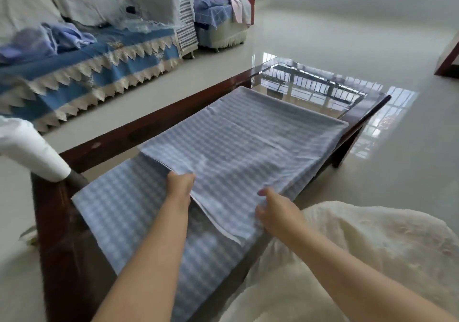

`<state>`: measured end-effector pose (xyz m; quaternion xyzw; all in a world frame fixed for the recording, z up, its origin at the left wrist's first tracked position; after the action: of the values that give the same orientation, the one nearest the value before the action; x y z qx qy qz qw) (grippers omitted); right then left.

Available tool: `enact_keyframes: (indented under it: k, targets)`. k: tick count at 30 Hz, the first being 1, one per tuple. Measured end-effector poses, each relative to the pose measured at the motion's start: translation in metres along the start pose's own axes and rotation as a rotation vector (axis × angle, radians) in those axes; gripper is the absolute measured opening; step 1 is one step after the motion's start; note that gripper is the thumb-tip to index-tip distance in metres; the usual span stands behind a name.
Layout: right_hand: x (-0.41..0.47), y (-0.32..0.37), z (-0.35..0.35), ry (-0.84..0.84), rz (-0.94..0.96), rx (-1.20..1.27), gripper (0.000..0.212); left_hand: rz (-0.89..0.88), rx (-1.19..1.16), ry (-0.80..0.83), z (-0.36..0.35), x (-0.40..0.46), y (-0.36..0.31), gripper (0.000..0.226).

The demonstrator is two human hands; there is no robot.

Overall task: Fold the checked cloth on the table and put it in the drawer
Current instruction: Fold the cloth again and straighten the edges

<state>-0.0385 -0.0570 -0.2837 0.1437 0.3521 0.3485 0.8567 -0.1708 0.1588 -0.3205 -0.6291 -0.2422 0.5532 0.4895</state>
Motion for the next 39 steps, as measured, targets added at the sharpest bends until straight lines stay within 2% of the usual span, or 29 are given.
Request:
enact_keyframes:
  k: [2,6,9,15,24,29,31,33,36,39]
  targets:
    - [-0.013,0.012,-0.020,0.184,0.004,0.127,0.029,-0.016,-0.029,-0.040,0.033,-0.018,0.014,0.029]
    - [-0.044,0.030,-0.052,0.491,0.034,0.341,0.017,-0.015,-0.041,-0.108,0.090,-0.046,0.039,0.033]
    - [-0.060,0.036,-0.074,0.576,0.049,0.393,0.018,-0.031,-0.014,-0.139,0.118,-0.060,0.048,0.035]
    - [-0.079,0.040,-0.114,0.628,0.081,0.468,0.030,-0.037,0.050,-0.236,0.152,-0.081,0.056,0.040]
    - [-0.084,0.037,-0.139,0.535,0.097,0.503,0.029,-0.042,0.063,-0.244,0.169,-0.090,0.058,0.040]
    - [-0.086,0.033,-0.142,0.369,0.084,0.457,0.046,-0.093,0.076,-0.293,0.175,-0.095,0.054,0.029]
    - [-0.085,0.028,-0.144,0.277,0.086,0.587,0.064,-0.127,0.018,-0.301,0.173,-0.098,0.053,0.031]
    - [-0.085,0.024,-0.150,0.175,0.054,0.866,0.075,-0.122,-0.053,-0.308,0.172,-0.096,0.058,0.045]
    - [-0.078,0.018,-0.165,0.048,-0.141,1.237,0.080,-0.131,-0.135,-0.290,0.169,-0.085,0.069,0.069]
    - [-0.069,0.016,-0.177,0.059,-0.325,1.400,0.094,-0.121,-0.140,-0.273,0.161,-0.098,0.069,0.087]
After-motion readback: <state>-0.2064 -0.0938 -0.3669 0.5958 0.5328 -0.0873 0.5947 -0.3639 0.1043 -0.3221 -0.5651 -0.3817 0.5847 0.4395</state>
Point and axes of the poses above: each hand's wrist, its own x-axis towards the middle knuckle, its own z-axis out of the back of the hand, y = z × x, the point moved 5 cm from there along x, towards the middle knuckle, and after that the axes turned 12 degrees about y, right-handed, at the moved point
